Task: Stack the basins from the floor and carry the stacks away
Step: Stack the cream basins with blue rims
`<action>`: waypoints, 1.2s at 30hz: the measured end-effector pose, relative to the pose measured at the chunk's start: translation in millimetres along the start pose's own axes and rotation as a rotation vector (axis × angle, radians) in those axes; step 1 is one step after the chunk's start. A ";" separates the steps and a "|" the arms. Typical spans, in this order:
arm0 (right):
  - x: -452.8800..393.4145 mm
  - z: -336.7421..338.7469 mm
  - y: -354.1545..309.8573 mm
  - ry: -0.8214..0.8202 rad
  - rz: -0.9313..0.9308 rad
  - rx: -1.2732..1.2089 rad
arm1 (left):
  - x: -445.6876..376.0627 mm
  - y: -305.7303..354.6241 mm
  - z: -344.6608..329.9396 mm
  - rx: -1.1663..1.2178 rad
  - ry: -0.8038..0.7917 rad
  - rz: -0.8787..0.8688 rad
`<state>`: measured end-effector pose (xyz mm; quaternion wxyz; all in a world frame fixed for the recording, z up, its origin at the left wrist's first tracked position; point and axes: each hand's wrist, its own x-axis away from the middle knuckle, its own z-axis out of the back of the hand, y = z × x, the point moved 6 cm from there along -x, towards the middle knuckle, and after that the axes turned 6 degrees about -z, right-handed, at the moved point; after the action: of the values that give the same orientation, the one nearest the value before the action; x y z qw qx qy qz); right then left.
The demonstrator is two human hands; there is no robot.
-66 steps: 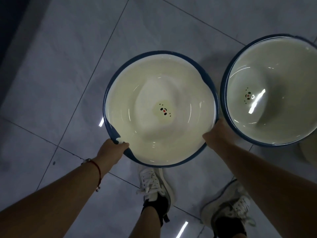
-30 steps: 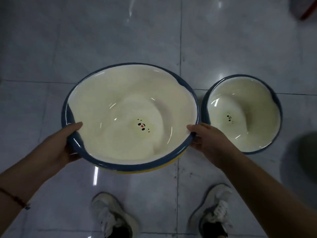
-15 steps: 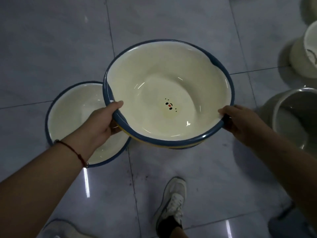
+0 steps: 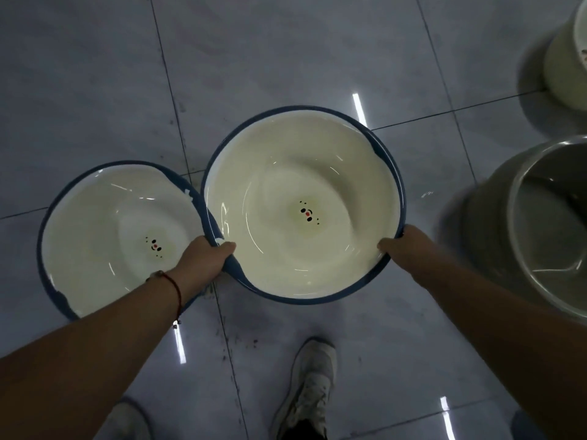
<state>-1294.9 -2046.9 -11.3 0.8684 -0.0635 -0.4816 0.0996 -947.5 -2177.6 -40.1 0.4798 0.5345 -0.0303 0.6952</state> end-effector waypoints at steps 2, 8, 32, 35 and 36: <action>-5.0 -8.5 7.8 0.000 -0.020 0.054 | -6.0 -7.3 -4.7 -0.047 0.010 -0.005; 14.1 -16.2 5.7 -0.021 0.076 0.255 | -10.9 -12.1 -4.9 -0.513 -0.115 -0.103; 167.4 -288.5 -103.0 0.058 0.608 0.980 | -3.1 -167.4 188.1 -1.186 0.029 -0.528; 158.3 -334.5 -95.3 0.024 0.521 1.011 | -12.7 -211.0 201.6 -1.239 -0.025 -0.508; 154.2 -346.6 -92.1 0.013 0.482 1.009 | -14.5 -223.7 205.3 -1.264 -0.037 -0.505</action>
<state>-910.7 -2105.3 -48.3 0.7467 0.2510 -0.3408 0.5131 -644.9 -2180.5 -69.0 0.8468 0.1540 -0.3132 0.4015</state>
